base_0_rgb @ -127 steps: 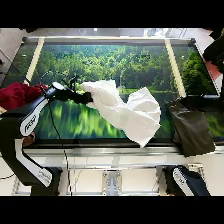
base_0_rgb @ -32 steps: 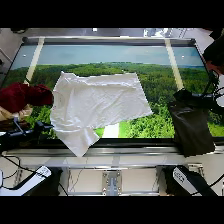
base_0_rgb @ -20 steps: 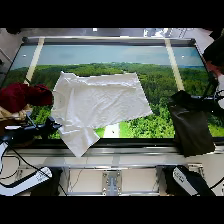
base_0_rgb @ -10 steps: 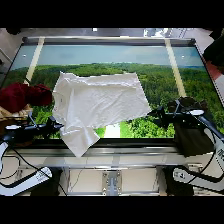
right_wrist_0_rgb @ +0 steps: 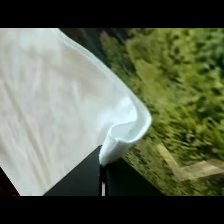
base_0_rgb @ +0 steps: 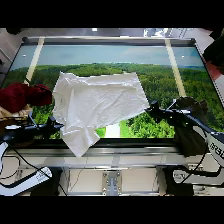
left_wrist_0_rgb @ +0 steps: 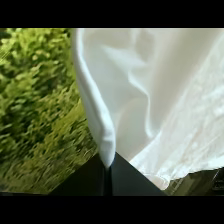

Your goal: Fold the shirts.

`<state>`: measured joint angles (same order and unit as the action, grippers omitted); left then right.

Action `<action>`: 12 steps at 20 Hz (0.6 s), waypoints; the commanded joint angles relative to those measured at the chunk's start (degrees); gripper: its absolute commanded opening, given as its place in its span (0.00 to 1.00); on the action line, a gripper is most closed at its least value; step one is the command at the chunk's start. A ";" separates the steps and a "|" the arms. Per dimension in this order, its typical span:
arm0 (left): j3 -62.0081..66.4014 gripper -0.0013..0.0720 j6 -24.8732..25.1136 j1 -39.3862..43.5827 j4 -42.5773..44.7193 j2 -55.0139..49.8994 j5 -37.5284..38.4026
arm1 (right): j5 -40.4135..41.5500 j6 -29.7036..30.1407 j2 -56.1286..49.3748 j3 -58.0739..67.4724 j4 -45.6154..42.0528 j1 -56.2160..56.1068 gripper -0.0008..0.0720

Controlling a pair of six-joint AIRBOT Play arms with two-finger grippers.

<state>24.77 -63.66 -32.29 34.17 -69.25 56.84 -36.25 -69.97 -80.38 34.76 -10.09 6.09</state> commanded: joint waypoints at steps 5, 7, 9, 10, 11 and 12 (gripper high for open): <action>8.72 0.03 4.15 -3.45 -2.56 11.39 12.48 | -13.18 13.75 10.25 16.74 -6.40 0.02 0.02; 15.47 0.03 4.13 -7.74 -2.58 19.61 17.66 | -21.55 12.17 17.64 24.17 -20.90 0.74 0.02; 23.50 0.03 4.15 -12.26 -2.60 28.06 20.55 | -29.77 6.82 25.90 30.21 -31.26 0.76 0.02; 28.33 0.03 3.80 -13.86 -2.64 31.54 21.81 | -31.74 3.91 30.58 32.59 -34.58 0.76 0.02; 33.16 0.03 2.97 -14.34 -2.97 33.90 22.32 | -32.20 1.95 34.77 34.77 -36.33 0.76 0.02; 38.84 0.03 2.80 -14.32 -2.62 35.15 22.40 | -32.06 1.18 38.80 37.44 -37.97 0.76 0.02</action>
<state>51.44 -60.07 -43.81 31.62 -41.45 75.83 -62.57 -64.20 -51.90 65.14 -37.41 6.76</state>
